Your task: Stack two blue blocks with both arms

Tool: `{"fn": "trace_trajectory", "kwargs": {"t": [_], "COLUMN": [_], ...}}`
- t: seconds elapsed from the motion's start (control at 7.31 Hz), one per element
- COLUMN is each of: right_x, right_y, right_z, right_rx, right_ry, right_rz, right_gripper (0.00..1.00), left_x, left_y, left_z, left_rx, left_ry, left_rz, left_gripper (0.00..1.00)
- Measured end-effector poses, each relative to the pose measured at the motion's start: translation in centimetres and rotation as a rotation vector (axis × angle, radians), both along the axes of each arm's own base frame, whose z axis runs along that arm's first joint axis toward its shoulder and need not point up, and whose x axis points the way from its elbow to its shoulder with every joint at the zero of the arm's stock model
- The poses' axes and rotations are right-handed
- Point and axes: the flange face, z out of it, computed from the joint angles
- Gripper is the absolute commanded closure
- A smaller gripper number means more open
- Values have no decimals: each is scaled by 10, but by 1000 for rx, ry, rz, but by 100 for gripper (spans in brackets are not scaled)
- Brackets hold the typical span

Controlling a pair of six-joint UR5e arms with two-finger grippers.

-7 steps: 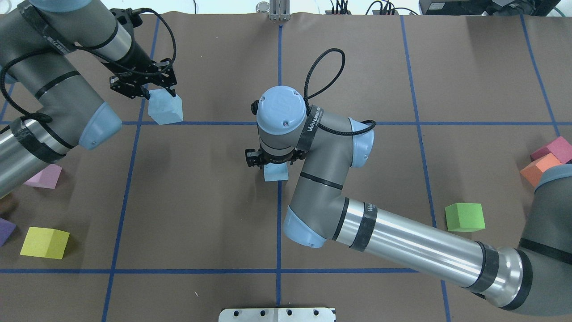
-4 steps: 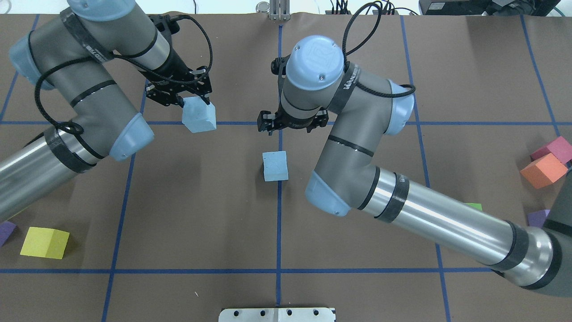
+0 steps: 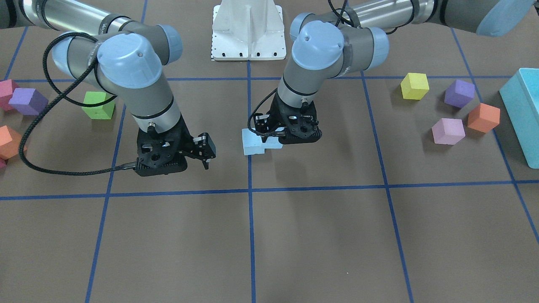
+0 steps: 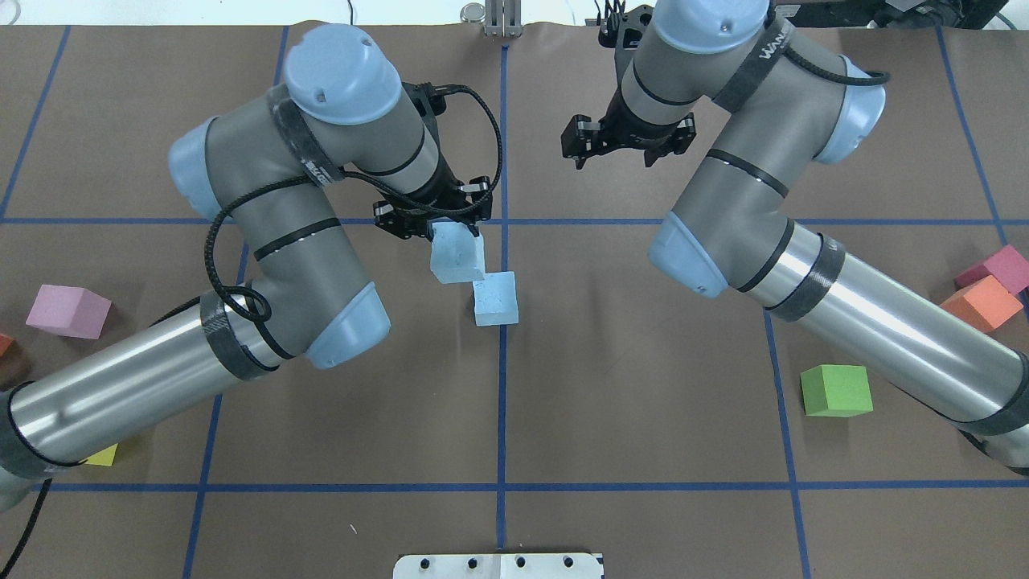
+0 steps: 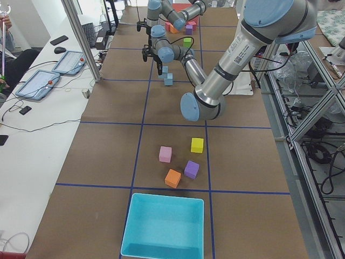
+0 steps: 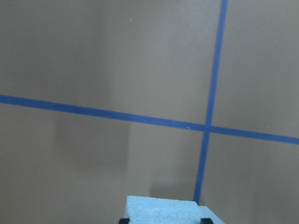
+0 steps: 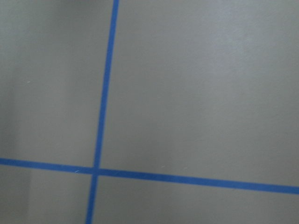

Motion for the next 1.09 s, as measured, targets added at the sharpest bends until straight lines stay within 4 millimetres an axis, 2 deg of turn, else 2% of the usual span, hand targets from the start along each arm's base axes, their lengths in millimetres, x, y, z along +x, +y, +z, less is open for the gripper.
{"fn": "trace_trajectory", "kwargs": {"t": [0.27, 0.55, 0.82, 1.09], "right_x": [36, 57, 61, 62], "right_y": [-1, 4, 5, 6], "right_z": [32, 52, 58, 65], "right_rx": [60, 95, 98, 93], "right_ry": [37, 58, 65, 73], "right_rz": [-25, -49, -51, -49], "right_gripper": [0, 0, 0, 0], "left_x": [34, 57, 60, 55], "left_y": [20, 28, 32, 35], "left_z": [-15, -14, -12, -11], "left_rx": [-15, -20, -15, -10], "left_ry": [-32, -56, -63, -60], "left_rz": [3, -8, -15, -15], "left_gripper": [43, 43, 43, 43]}}
